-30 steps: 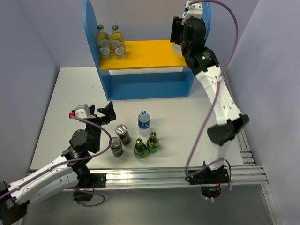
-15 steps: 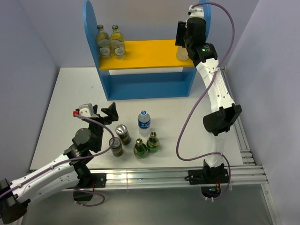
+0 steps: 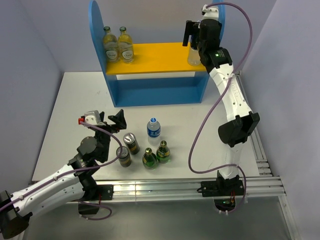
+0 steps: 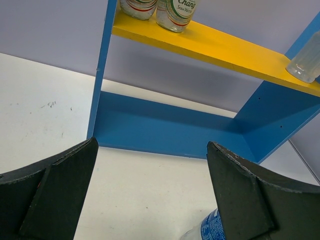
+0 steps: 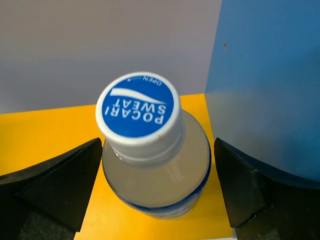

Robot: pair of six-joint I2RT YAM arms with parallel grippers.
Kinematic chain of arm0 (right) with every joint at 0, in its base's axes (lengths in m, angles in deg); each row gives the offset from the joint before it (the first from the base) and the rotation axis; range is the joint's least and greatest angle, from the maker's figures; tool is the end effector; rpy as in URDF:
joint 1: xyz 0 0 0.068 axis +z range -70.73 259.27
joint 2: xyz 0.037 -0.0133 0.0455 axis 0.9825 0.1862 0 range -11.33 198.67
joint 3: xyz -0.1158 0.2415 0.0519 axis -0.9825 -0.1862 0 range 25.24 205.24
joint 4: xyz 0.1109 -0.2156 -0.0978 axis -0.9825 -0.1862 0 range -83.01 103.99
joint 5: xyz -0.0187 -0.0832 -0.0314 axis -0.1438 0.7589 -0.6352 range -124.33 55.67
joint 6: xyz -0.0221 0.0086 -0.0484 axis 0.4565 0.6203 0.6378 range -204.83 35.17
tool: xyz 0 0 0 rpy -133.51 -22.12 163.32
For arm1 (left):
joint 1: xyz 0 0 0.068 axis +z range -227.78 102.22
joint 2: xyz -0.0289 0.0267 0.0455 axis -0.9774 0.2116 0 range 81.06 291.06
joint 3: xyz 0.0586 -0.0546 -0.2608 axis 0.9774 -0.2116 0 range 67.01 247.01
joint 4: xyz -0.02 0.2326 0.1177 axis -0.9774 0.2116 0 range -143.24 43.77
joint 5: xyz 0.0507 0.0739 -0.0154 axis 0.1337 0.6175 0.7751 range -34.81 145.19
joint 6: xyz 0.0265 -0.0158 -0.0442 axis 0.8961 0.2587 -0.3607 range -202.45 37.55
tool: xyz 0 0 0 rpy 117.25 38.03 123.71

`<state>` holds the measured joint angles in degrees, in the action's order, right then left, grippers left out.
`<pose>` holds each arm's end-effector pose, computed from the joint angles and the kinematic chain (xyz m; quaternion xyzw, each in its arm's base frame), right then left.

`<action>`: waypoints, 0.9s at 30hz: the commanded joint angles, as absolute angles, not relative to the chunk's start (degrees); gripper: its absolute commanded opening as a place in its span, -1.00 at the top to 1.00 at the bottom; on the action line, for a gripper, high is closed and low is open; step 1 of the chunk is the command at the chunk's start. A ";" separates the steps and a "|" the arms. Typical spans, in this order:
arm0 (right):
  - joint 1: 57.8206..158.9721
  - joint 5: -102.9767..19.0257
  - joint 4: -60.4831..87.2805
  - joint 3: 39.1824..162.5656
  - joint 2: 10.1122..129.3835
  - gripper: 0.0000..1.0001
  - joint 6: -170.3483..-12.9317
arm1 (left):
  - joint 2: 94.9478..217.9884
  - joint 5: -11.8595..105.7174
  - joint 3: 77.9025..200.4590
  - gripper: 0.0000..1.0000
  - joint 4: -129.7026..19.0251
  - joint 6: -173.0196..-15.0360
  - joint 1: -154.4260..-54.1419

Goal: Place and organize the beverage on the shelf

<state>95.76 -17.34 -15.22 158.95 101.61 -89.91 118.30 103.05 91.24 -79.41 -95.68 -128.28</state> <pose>0.4225 0.1142 0.4837 0.0216 0.7548 0.0110 0.6555 0.1204 -0.1047 0.2988 -0.1197 0.6398 -0.1640 0.7413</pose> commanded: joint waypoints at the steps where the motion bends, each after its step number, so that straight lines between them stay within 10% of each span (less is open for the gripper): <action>1: 95.88 -16.23 -11.24 156.03 95.64 -1.00 -90.45 | 117.80 102.39 91.97 -0.93 -79.95 -96.42 -128.50; 17: 100.26 -23.24 -3.08 109.63 61.91 -1.00 -95.98 | 117.36 102.30 92.06 -0.93 -79.87 -96.60 -128.50; 27: 129.88 -18.96 13.82 73.94 46.94 -1.00 -99.24 | 118.06 101.77 92.32 -0.92 -79.78 -96.95 -128.50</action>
<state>126.45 -20.93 7.34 75.74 47.47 -96.90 118.05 102.72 91.24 -78.62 -95.77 -128.28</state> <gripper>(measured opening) 0.999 0.963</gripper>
